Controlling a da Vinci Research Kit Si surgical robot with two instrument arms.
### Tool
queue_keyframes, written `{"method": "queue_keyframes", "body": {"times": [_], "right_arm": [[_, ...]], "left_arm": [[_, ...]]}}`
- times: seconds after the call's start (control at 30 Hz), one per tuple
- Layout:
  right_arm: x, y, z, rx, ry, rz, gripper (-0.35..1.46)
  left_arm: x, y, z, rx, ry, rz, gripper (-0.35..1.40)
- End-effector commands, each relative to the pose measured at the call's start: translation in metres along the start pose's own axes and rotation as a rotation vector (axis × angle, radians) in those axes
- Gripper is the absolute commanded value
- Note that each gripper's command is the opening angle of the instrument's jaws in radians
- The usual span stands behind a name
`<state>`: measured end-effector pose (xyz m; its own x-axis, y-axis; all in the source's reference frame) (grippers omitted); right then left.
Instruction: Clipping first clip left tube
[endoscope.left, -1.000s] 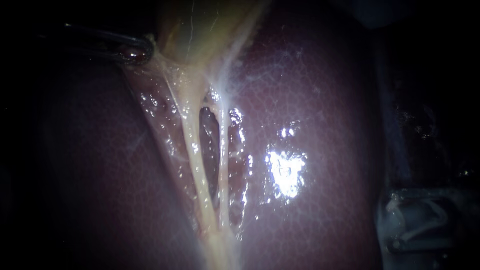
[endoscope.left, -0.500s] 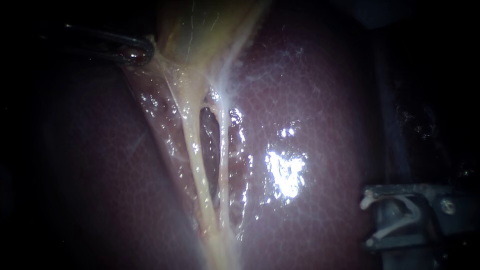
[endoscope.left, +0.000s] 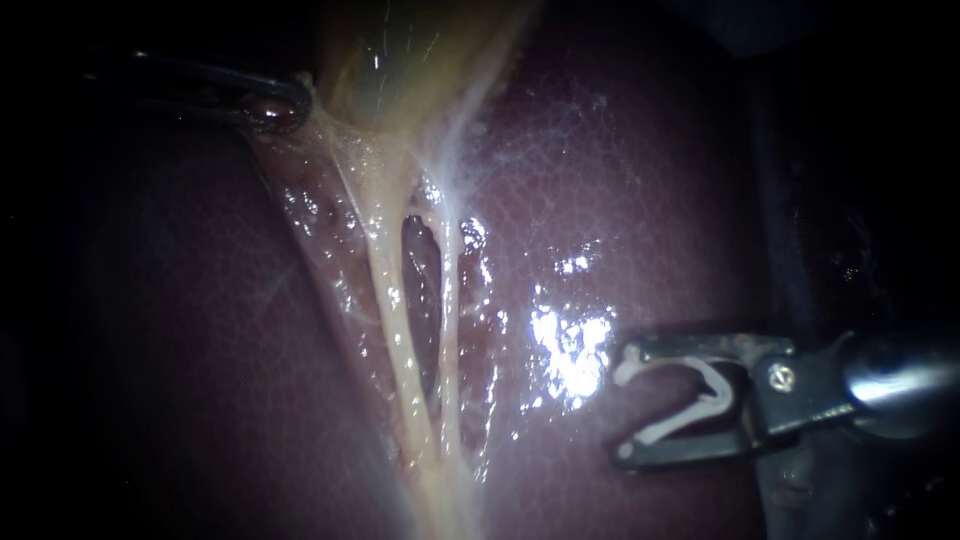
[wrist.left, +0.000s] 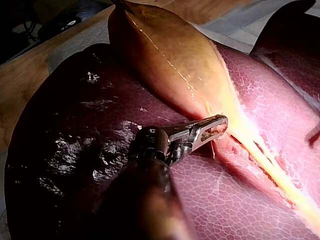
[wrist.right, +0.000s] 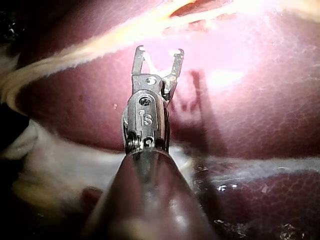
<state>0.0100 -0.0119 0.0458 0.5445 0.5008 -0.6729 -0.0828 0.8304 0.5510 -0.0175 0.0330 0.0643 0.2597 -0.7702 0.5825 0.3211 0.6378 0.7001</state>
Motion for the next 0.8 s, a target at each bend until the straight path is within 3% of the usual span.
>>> {"method": "queue_keyframes", "body": {"times": [0.03,0.37,0.8], "right_arm": [[0.0001,0.0001,0.0005,0.001,0.002,0.005,0.5],[0.0007,0.0011,0.0041,0.016,0.054,0.055,0.5],[-0.0003,0.0016,0.0096,0.054,0.057,0.116,0.5]], "left_arm": [[0.0,0.0,0.0,-0.001,0.0,0.0,-0.35],[0.0,0.0,0.0001,-0.001,0.0,0.0,-0.35],[0.0,-0.0001,0.0003,-0.005,-0.001,0.0,-0.35]]}}
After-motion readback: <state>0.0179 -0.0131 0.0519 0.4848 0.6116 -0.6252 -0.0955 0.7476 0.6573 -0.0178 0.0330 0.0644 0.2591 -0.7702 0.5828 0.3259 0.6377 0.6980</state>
